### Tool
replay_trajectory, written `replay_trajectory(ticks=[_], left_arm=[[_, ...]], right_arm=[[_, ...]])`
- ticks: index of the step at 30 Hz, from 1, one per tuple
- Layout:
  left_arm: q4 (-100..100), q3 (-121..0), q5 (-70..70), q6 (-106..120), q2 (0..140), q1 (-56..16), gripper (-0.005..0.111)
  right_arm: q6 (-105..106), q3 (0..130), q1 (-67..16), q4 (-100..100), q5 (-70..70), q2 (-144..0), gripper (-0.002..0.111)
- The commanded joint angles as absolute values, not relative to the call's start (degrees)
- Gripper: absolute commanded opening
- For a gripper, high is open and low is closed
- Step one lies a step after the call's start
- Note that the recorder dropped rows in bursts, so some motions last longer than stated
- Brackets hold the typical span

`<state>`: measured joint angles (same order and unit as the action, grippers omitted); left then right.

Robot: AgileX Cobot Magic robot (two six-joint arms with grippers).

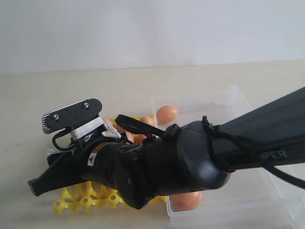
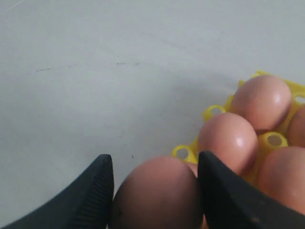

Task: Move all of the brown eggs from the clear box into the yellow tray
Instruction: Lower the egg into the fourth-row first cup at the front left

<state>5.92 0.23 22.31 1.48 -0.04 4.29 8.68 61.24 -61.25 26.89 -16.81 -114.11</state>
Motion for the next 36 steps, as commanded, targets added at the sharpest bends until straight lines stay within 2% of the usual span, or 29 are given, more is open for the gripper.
replay_trajectory(ticks=[1,36], left_arm=[[5.9,0.0,21.79,1.26,0.0,4.0,0.0],[5.9,0.0,21.79,1.26,0.0,4.0,0.0]], right_arm=[[7.42,61.72,-61.32,25.97,-16.17,-114.16,0.0],[7.42,63.9,-61.32,25.92,-11.08,-117.81,0.0]])
